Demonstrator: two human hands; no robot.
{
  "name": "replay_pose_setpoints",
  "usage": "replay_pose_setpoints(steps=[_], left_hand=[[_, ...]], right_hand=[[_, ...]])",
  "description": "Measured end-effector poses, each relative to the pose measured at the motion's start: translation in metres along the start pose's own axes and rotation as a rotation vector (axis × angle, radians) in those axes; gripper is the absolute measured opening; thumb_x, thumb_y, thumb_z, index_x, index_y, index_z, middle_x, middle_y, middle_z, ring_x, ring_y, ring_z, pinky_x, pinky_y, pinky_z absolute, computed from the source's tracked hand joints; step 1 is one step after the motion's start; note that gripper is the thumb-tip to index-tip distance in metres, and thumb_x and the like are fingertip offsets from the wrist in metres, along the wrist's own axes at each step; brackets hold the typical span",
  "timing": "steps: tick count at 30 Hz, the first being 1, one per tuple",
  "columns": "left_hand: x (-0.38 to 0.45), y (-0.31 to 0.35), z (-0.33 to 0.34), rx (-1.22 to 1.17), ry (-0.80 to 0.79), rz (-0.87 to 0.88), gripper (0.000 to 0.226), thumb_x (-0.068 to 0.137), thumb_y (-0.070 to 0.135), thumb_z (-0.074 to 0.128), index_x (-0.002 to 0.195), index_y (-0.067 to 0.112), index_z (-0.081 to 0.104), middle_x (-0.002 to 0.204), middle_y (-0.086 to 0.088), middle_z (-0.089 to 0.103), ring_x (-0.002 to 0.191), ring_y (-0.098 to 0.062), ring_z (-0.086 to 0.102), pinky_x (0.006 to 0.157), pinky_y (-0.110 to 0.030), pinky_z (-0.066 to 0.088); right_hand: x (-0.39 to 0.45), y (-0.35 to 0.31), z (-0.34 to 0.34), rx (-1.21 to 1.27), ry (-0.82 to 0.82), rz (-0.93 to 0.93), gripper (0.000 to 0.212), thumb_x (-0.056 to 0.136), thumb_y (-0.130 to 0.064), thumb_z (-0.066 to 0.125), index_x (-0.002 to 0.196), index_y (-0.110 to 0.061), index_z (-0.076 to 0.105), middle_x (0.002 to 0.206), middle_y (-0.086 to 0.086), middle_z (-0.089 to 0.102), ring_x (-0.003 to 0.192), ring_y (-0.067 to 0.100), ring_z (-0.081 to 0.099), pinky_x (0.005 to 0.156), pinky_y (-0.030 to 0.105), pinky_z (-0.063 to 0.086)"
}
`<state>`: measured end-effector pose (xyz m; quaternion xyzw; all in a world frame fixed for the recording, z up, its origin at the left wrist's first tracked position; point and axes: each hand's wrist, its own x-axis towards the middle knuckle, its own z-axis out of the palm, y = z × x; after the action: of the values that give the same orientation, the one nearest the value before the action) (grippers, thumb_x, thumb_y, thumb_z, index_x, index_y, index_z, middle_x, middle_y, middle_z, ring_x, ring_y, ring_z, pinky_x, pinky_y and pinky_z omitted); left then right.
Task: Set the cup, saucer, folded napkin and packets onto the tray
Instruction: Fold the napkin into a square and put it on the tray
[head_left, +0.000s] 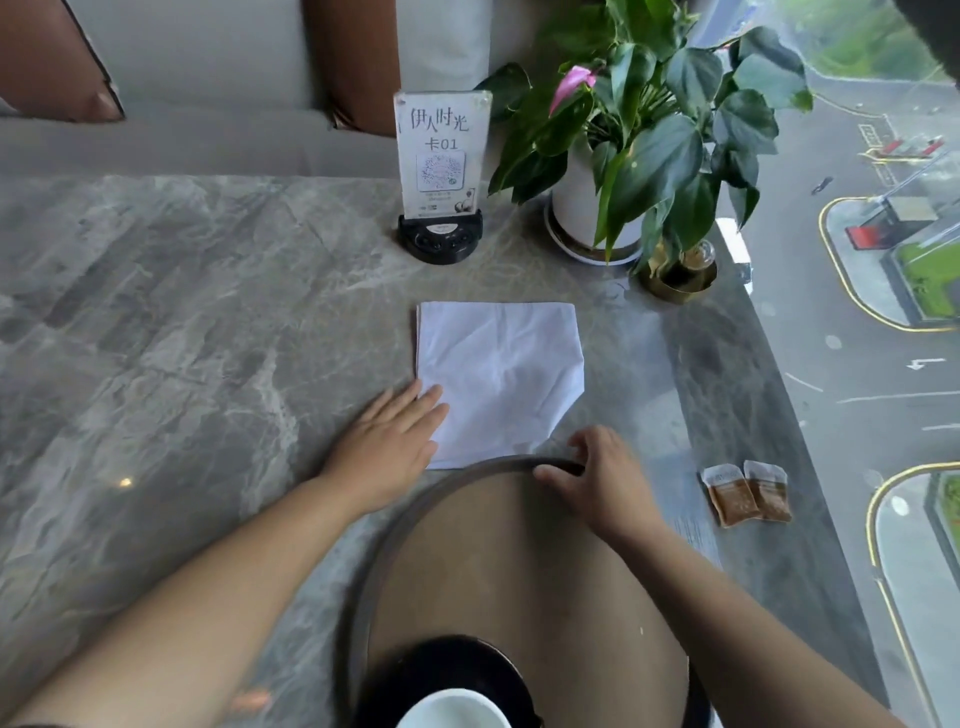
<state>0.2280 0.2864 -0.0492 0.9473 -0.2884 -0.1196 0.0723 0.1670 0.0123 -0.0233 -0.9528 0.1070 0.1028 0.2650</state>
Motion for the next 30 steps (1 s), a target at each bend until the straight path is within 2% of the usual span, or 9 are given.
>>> replay_pose_setpoints(steps=[5, 8, 11, 14, 18, 23, 25, 28, 30], left_hand=[[0.0, 0.001, -0.001, -0.009, -0.016, -0.017, 0.066, 0.089, 0.044, 0.01, 0.146, 0.018, 0.03, 0.157, 0.001, 0.017, 0.145, -0.02, 0.011, 0.118, -0.038, 0.008], [0.001, 0.002, -0.002, -0.007, -0.012, -0.022, 0.06, 0.092, 0.041, 0.017, 0.147, 0.019, 0.028, 0.158, 0.002, 0.014, 0.146, -0.019, 0.009, 0.117, -0.036, 0.005], [0.001, 0.003, -0.003, -0.033, 0.011, -0.023, 0.052, 0.096, 0.033, 0.03, 0.146, 0.018, 0.03, 0.157, 0.0, 0.017, 0.145, -0.02, 0.011, 0.117, -0.037, 0.007], [0.001, 0.003, -0.002, -0.033, 0.011, -0.023, 0.051, 0.098, 0.03, 0.039, 0.147, 0.018, 0.029, 0.158, 0.001, 0.015, 0.145, -0.02, 0.01, 0.117, -0.037, 0.007], [0.002, 0.004, 0.001, -0.004, 0.009, -0.033, 0.052, 0.098, 0.031, 0.038, 0.147, 0.018, 0.026, 0.158, 0.002, 0.012, 0.146, -0.02, 0.007, 0.117, -0.037, 0.004], [0.002, 0.003, 0.001, 0.018, -0.006, -0.034, 0.053, 0.098, 0.032, 0.037, 0.148, 0.02, 0.024, 0.158, 0.002, 0.011, 0.146, -0.019, 0.007, 0.117, -0.037, 0.005], [0.002, 0.002, 0.002, 0.014, -0.017, -0.039, 0.053, 0.099, 0.033, 0.034, 0.149, 0.021, 0.02, 0.158, 0.005, 0.007, 0.146, -0.017, 0.003, 0.117, -0.035, 0.002], [0.002, 0.002, 0.004, 0.018, -0.023, -0.044, 0.053, 0.099, 0.034, 0.031, 0.149, 0.022, 0.018, 0.159, 0.005, 0.004, 0.146, -0.017, 0.001, 0.117, -0.035, 0.0], [0.002, 0.002, 0.004, 0.026, -0.02, -0.043, 0.053, 0.099, 0.034, 0.031, 0.149, 0.022, 0.018, 0.159, 0.005, 0.004, 0.146, -0.017, 0.001, 0.117, -0.035, 0.0]], right_hand=[[0.016, -0.041, 0.024, -0.054, 0.155, 0.036, 0.06, 0.07, -0.064, 0.067, 0.089, -0.01, 0.048, 0.088, 0.006, 0.056, 0.084, 0.029, 0.054, 0.074, 0.044, 0.046], [0.025, -0.042, 0.023, -0.055, 0.186, 0.06, 0.037, 0.08, -0.043, 0.061, 0.087, -0.011, 0.045, 0.088, 0.008, 0.056, 0.084, 0.031, 0.055, 0.074, 0.042, 0.044], [0.027, -0.024, 0.01, 0.004, 0.145, -0.025, 0.015, 0.078, -0.022, 0.056, 0.08, -0.018, 0.042, 0.079, 0.0, 0.052, 0.076, 0.029, 0.054, 0.066, 0.036, 0.039], [0.02, 0.009, -0.012, 0.004, 0.181, -0.089, 0.021, 0.072, -0.024, 0.057, 0.07, -0.025, 0.036, 0.067, -0.005, 0.045, 0.063, 0.025, 0.046, 0.059, 0.033, 0.031], [0.009, 0.03, -0.02, -0.064, 0.228, -0.119, 0.017, 0.074, -0.032, 0.054, 0.067, -0.024, 0.039, 0.064, -0.004, 0.047, 0.06, 0.029, 0.051, 0.06, 0.034, 0.035], [0.014, 0.034, -0.02, -0.142, 0.129, -0.071, 0.019, 0.081, -0.032, 0.061, 0.094, -0.02, 0.056, 0.088, 0.001, 0.068, 0.08, 0.029, 0.061, 0.075, 0.037, 0.042], [0.019, 0.041, -0.03, -0.182, 0.018, -0.078, 0.02, 0.08, -0.035, 0.063, 0.091, -0.019, 0.06, 0.089, 0.001, 0.066, 0.083, 0.026, 0.061, 0.073, 0.036, 0.046], [0.029, 0.044, -0.05, -0.066, -0.138, 0.007, 0.018, 0.079, -0.029, 0.063, 0.094, -0.019, 0.065, 0.093, 0.001, 0.065, 0.083, 0.02, 0.061, 0.071, 0.032, 0.048], [0.042, 0.038, -0.055, 0.018, -0.132, 0.059, 0.021, 0.083, -0.028, 0.06, 0.101, -0.016, 0.064, 0.096, 0.002, 0.068, 0.083, 0.02, 0.062, 0.071, 0.033, 0.05]])
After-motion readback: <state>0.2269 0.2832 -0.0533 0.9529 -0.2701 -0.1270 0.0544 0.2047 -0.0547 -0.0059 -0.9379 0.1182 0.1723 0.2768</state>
